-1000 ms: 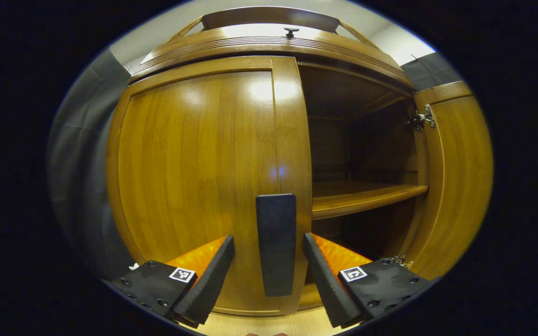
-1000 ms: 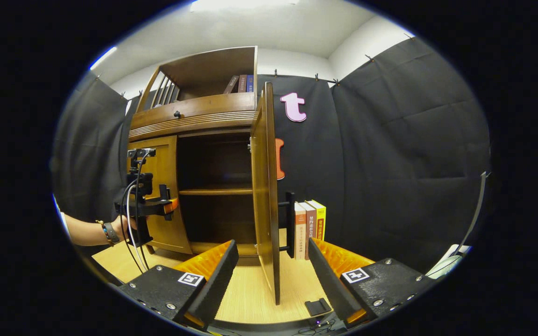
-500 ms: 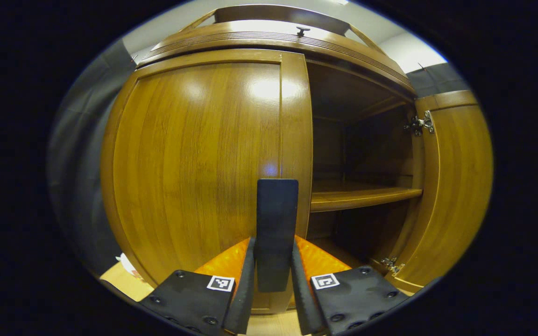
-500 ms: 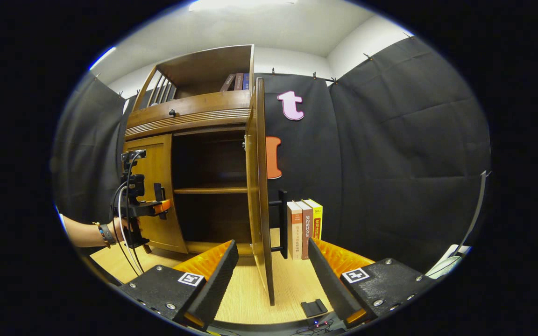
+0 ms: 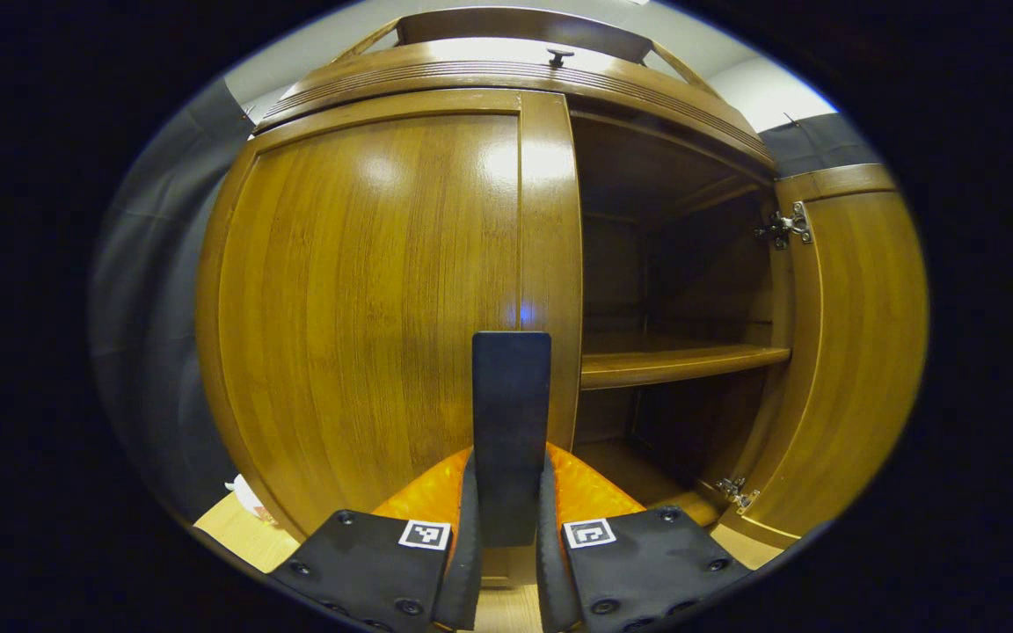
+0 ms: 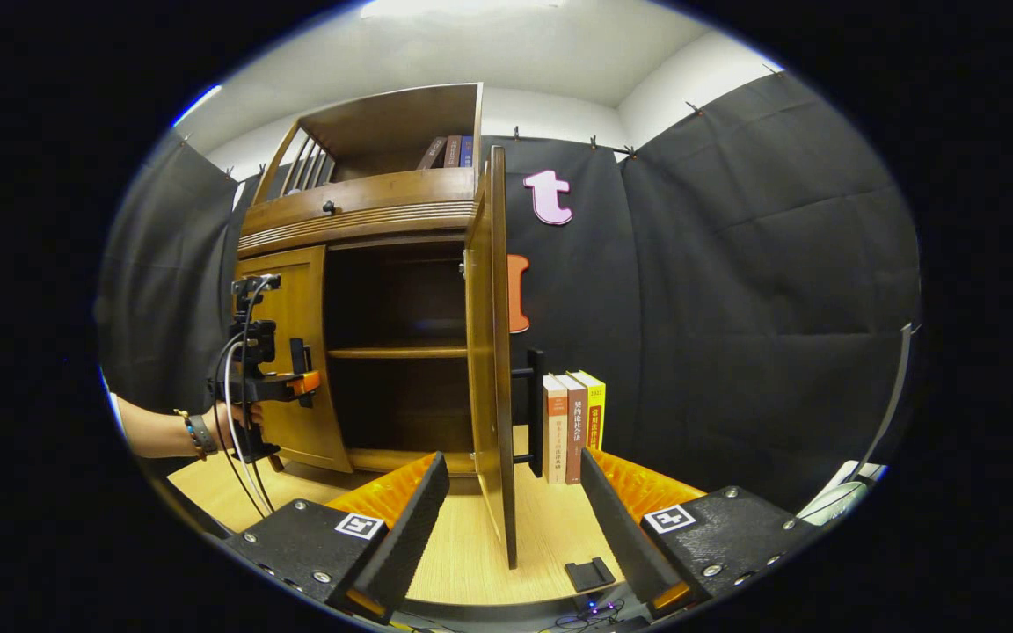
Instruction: Open the right door of the double-door shoe cabinet with the right hand, and open the left door with the left hand.
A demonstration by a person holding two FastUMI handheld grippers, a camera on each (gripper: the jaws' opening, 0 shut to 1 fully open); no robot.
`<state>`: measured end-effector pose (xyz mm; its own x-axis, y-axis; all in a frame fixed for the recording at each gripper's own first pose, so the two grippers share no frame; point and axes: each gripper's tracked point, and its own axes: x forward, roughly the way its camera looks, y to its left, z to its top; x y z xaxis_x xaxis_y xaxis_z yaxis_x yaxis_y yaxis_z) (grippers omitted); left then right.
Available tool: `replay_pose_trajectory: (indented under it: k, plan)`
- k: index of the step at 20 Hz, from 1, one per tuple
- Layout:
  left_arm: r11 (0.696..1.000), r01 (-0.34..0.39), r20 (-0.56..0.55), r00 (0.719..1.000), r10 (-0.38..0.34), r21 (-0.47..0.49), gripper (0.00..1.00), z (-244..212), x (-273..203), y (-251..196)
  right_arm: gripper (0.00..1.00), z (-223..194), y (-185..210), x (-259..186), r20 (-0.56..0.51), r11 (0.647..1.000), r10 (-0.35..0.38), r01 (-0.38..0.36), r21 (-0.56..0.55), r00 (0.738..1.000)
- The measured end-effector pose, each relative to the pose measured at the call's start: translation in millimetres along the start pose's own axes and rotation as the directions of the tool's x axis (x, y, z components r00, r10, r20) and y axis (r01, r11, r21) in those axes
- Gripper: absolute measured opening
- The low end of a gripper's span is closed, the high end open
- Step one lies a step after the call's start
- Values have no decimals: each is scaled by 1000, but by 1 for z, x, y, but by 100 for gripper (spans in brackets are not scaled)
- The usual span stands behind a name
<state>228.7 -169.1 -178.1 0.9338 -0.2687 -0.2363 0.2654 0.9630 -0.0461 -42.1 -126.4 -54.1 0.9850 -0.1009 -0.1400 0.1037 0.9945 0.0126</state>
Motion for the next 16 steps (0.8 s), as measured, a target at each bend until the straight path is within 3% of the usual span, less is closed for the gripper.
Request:
replay_pose_trajectory:
  k: [8,12,16]
  plan:
    - [1000,-8,-14,1000,9,10,33,2,-53,7,92,10,15,0,29,1000,6,-7,19,1000]
    - [999,-6,-38,999,4,-53,33,2,-83,17,92,20,23,3,64,1000,26,-26,4,998]
    - [999,-36,-42,999,34,-40,32,1,-115,33,92,25,27,5,85,999,35,-35,2,996]
